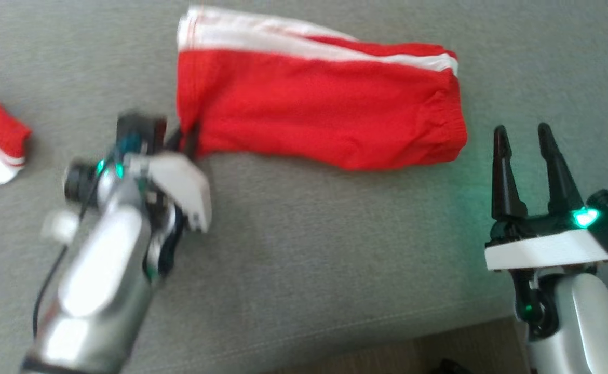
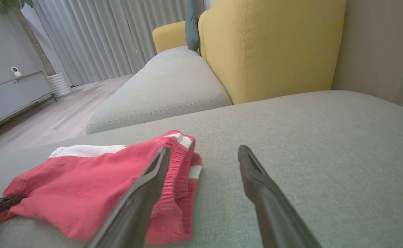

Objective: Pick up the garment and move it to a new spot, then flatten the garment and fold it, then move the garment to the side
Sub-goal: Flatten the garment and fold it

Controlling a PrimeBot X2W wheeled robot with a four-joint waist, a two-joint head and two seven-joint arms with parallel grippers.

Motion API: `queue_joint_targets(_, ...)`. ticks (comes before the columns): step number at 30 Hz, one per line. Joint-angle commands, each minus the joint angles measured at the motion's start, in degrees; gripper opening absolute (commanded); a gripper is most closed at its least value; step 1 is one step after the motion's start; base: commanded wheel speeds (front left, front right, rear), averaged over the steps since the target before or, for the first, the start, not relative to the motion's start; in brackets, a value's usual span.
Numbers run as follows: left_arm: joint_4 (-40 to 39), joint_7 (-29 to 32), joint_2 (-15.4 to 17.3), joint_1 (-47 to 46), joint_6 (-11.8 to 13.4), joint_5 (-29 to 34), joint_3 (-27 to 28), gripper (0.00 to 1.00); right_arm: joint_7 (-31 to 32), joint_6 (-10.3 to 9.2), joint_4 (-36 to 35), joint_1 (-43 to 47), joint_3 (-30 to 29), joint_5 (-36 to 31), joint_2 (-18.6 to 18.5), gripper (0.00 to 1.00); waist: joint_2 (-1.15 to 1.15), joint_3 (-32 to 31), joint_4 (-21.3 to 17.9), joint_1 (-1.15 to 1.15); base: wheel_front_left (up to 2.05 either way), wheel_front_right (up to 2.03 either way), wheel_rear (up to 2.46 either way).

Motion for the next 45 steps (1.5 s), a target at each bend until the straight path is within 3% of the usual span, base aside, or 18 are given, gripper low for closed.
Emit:
queue_joint_targets(1, -1.4, 0.3, 2.0, 0.7, 0.6, -0.4, 2.2, 0.00, 0.2, 0.22, -2.0, 0.3, 1.1, -0.2, -0.3, 1.00, 0.00, -1.3, 1.5, 0.00, 0.00, 0.00, 0.00)
queue_joint_targets(6, -13.1, 2.1, 2.6, 10.7, 4.1, -2.3, 2.9, 0.00, 2.0, 0.22, -3.2, 1.4, 0.4, -1.0, -0.3, 1.00, 0.00, -2.7, 3.8, 0.00, 0.00, 0.00, 0.00)
queue_joint_targets(10, -18.0, 2.5, 2.4, 14.9, 6.0, -2.8, 2.8, 0.02, 3.5, 0.22, -3.9, 1.7, 0.5, -1.5, -0.3, 1.00, 0.00, -3.5, 4.3, 0.00, 0.00, 0.00, 0.00)
queue_joint_targets(12, -19.2, 0.2, 2.0, 15.8, 7.4, -2.2, 3.3, 1.00, 4.8, 0.22, -4.1, 2.0, 0.2, -2.3, -0.3, 1.00, 0.00, -3.9, 4.5, 0.00, 0.00, 0.00, 0.00)
queue_joint_targets(18, -20.7, -11.4, 0.5, 17.5, 10.0, -0.1, 5.1, 1.00, 7.2, 0.22, -5.3, 2.8, -0.6, -5.3, -0.3, 1.00, 0.00, -6.4, 5.3, 0.00, 0.00, 0.00, 0.00)
queue_joint_targets(23, -22.4, -18.7, 1.8, 18.6, 12.1, 3.5, 6.4, 1.00, 9.6, 0.22, -7.5, 4.4, -1.8, -7.5, -0.3, 1.00, 0.00, -9.0, 6.3, 0.00, 0.00, 0.00, 0.00)
queue_joint_targets(31, -25.2, -19.9, 4.3, 23.5, 12.6, 4.2, 7.4, 1.00, 12.2, 0.22, -9.5, 8.0, -2.6, -7.2, -0.3, 1.00, 0.00, -12.8, 6.9, 0.00, 0.00, 0.00, 0.00)
queue_joint_targets(45, -26.0, -19.4, 4.4, 25.3, 12.9, 2.5, 7.6, 1.00, 13.4, 0.22, -10.9, 9.7, -2.9, -7.0, -0.3, 1.00, 0.00, -12.8, 7.4, 0.00, 0.00, 0.00, 0.00)
